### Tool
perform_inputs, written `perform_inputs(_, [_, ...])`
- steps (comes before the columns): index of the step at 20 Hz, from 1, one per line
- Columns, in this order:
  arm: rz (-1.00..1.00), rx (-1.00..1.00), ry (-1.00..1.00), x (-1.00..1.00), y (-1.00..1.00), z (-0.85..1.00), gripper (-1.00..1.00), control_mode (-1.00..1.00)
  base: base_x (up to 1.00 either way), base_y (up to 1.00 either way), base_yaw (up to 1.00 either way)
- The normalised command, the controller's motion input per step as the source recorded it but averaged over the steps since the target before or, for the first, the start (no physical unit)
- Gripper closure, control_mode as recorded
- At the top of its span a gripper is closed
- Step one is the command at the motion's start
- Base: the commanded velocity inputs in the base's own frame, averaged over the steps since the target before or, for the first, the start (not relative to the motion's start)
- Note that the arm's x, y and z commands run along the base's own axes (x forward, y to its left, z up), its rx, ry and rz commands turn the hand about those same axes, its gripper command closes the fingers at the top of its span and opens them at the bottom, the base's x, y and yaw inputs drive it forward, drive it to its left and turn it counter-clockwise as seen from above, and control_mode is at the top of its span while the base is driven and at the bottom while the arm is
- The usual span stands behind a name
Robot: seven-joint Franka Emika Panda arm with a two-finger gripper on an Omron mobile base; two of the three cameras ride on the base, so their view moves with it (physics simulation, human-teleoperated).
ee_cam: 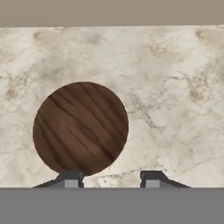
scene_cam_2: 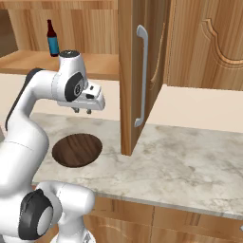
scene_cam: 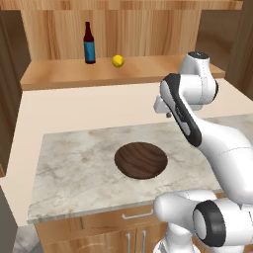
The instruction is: Pick the lemon from the cabinet and place it in the bowl. Then pick the bowl and place it in the sink. Then turn on the sink facuet.
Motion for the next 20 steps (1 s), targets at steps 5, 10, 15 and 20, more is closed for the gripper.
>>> perform_inputs(5, [0.00, 0.00, -0.13, -0.42, 0.00, 0.00, -1.00, -1.00, 0.00, 0.00, 0.00])
perform_inputs(10, [-0.01, -0.11, -0.20, -0.01, 0.65, 0.25, -1.00, -1.00, 0.00, 0.00, 0.00])
perform_inputs(15, [-0.01, -0.07, -0.17, 0.17, 0.58, 0.48, -1.00, -1.00, 0.00, 0.00, 0.00])
perform_inputs(20, [-0.01, -0.01, -0.12, 0.01, 0.25, 0.51, -1.00, -1.00, 0.00, 0.00, 0.00])
